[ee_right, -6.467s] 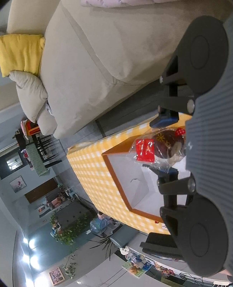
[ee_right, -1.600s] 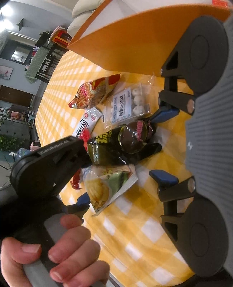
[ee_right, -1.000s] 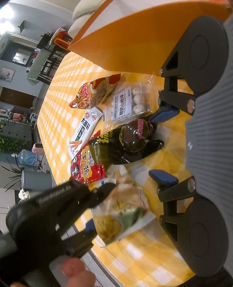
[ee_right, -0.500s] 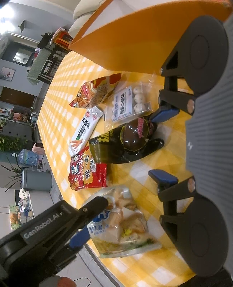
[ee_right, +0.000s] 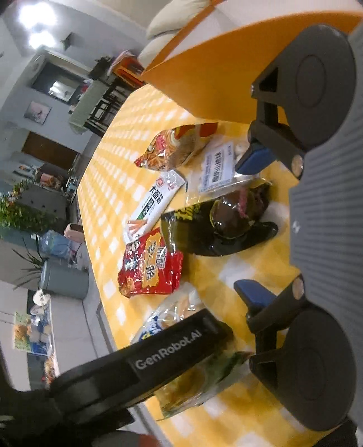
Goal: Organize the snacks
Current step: 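Grasp the white potato-sticks bag with the left tool while the right tool grasps the black snack bag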
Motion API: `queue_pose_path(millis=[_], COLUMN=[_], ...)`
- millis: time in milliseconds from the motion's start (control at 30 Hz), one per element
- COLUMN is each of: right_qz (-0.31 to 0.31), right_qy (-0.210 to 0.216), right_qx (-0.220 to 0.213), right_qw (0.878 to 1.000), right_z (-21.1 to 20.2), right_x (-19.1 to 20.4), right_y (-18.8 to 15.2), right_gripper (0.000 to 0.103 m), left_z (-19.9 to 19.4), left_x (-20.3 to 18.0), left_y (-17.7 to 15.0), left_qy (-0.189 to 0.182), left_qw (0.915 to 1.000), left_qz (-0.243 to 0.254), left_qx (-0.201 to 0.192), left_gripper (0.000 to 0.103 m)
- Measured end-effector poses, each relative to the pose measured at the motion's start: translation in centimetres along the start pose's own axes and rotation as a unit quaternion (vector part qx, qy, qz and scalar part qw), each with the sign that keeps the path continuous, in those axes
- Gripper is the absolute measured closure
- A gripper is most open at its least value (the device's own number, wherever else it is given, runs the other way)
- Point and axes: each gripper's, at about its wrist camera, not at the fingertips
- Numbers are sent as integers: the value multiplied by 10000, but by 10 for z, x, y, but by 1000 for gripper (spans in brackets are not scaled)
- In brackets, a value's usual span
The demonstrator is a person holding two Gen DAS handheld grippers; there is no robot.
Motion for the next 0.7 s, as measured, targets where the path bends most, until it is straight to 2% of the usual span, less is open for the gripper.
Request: queue_pose_path(millis=[33, 133, 233, 400, 467, 500, 567, 600, 700], right_qz=[-96, -232, -307, -146, 138, 254, 223, 122, -105], right_qy=[-1, -109, -134, -132, -53, 47, 172, 207, 159], right_qx=[9, -96, -195, -229, -140, -118, -147, -186, -253], right_qw=[10000, 9996, 9992, 9995, 9998, 9996, 9995, 9995, 9995], right_z=[3, 7, 11, 14, 17, 19, 17, 16, 13], right_x=[1, 2, 3, -1, -7, -10, -10, -7, -1], right_y=[0, 1, 1, 1, 2, 2, 2, 1, 0], right_gripper=[21, 19, 19, 21, 25, 31, 39, 50, 51], left_z=[-1, -2, -4, -3, -3, -3, -3, -4, -5], left_x=[0, 5, 11, 16, 15, 14, 14, 13, 14], left_y=[-1, -4, -6, -7, -7, -7, -8, -9, -11], left_qy=[-14, 0, -49, -92, -78, -68, -50, -45, -12], left_qw=[10000, 9999, 9995, 9990, 9991, 9992, 9993, 9994, 9994], left_qz=[4, -144, -318, -433, -403, -385, -364, -347, -333], left_qx=[-2, -23, -33, -37, -38, -37, -40, -51, -72], left_gripper=[22, 31, 36, 37, 37, 37, 37, 37, 37])
Point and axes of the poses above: each gripper's, at about its wrist camera, not at the fingertips, and z roughly the way its jaws point, x to its left, y to its top, and after that the axes turned 10 degrees about -x, right-handed
